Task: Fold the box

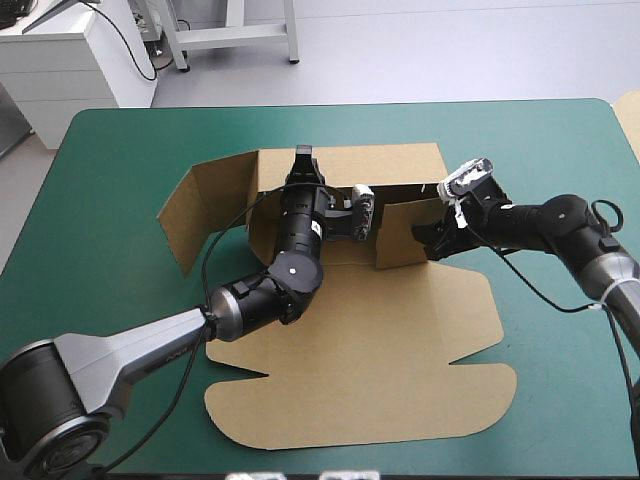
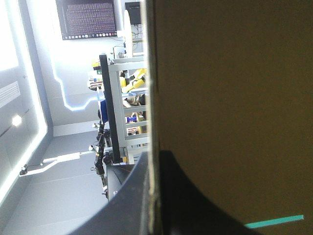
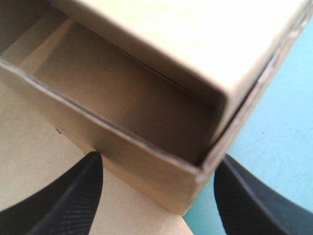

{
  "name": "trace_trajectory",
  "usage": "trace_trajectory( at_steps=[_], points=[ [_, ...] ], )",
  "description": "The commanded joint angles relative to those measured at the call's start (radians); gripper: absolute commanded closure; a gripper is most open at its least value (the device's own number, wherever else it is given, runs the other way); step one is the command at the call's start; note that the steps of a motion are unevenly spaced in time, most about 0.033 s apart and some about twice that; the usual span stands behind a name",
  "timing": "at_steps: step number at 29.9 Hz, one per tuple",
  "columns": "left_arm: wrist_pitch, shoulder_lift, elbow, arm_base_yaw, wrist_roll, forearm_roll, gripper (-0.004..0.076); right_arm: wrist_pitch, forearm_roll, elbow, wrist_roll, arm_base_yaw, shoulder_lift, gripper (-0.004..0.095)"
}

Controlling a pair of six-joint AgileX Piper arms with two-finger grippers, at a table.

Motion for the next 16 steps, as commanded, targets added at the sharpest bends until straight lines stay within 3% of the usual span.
trace_trajectory(
  at_steps=[1,6,8,11,15,16],
  points=[
    [0.045,-0.049,-0.037,-0.004,-0.015,0.104,0.0731,-0.172,0.05,0.045,0.038,0.052,-0.067,0.0305],
    [0.046,-0.049,-0.037,-0.004,-0.015,0.102,0.0731,-0.354,0.057,0.104,0.038,0.131,-0.079,0.031],
    [0.048,-0.049,-0.037,-0.004,-0.015,0.102,0.0731,-0.401,0.093,0.104,0.038,0.151,-0.079,0.0358],
    [0.048,-0.049,-0.037,-0.004,-0.015,0.093,0.0731,-0.479,0.147,0.104,0.038,0.166,-0.083,0.0535],
    [0.048,-0.049,-0.037,-0.004,-0.03,0.079,0.0731,-0.48,0.149,0.104,0.025,0.166,-0.085,0.0927],
    [0.048,-0.049,-0.037,-0.004,-0.03,0.079,0.0731,-0.48,0.151,0.104,0.017,0.166,-0.085,0.0916]
  ],
)
